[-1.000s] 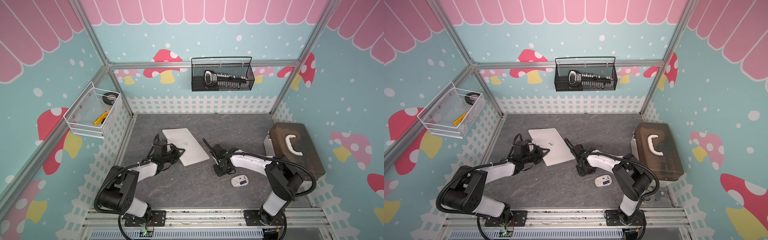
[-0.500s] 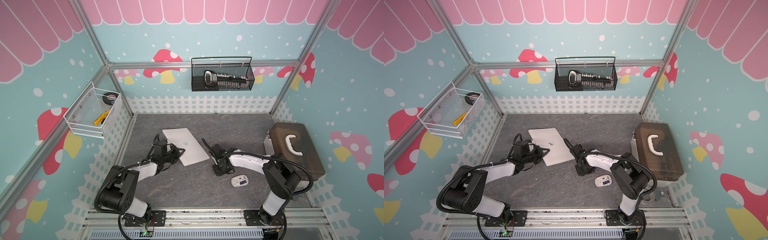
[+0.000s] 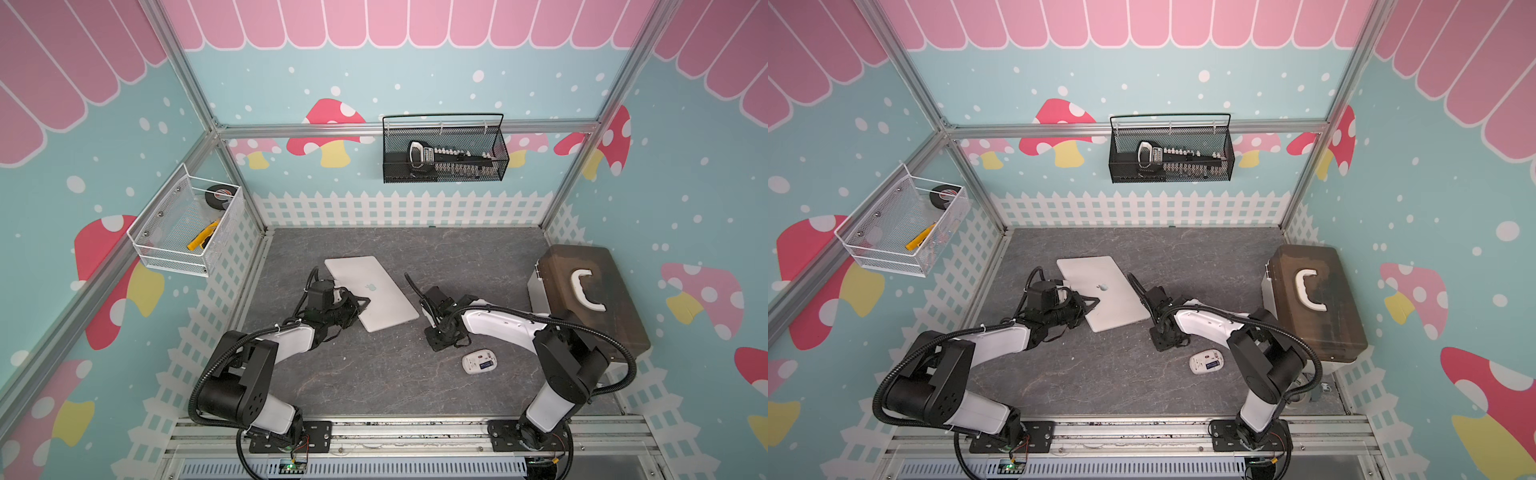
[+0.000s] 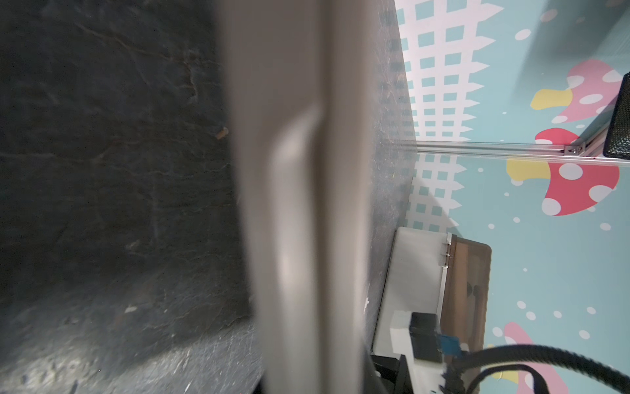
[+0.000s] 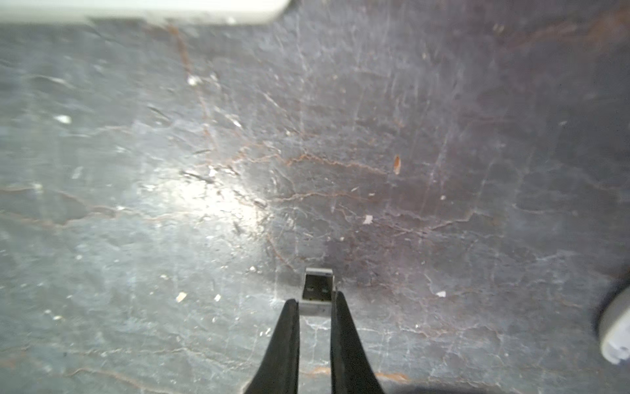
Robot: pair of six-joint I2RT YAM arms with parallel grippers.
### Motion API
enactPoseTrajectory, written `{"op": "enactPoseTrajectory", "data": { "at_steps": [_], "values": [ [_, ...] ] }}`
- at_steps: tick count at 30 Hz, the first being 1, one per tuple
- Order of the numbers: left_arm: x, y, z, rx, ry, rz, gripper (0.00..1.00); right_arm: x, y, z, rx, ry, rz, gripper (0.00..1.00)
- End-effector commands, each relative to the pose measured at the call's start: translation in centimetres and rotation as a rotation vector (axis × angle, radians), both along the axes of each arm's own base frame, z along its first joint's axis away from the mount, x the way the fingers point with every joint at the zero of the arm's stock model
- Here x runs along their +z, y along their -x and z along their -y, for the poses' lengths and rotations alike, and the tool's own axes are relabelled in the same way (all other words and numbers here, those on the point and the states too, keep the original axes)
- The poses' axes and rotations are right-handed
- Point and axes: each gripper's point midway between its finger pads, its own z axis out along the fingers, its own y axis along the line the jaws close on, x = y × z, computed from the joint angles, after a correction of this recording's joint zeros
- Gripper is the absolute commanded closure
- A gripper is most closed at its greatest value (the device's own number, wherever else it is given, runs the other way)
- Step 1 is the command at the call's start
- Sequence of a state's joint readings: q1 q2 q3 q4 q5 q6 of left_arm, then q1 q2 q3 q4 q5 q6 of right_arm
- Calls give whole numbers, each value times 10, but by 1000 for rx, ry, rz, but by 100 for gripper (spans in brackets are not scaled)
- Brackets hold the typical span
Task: Insert the wireless mouse receiver into the laptop
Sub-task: Pick up the USB plug at the center of the board, then insert the USB plug into the USB port.
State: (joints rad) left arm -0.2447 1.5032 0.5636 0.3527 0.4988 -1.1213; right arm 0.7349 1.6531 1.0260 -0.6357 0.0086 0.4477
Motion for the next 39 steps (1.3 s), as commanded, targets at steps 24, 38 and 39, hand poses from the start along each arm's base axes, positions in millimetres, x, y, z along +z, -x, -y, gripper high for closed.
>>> {"op": "enactPoseTrajectory", "data": {
  "at_steps": [24,38,39],
  "values": [
    [23,-13,10,-69,17,89,100,15,8,-74,328,-439,74,88],
    [18,-13,8,-67,-4,76,100,8,-14,-75,284,-525,71,88],
    [18,-13,7,-66,-5,76,100,7,-15,-74,282,-527,71,88]
  ]
}}
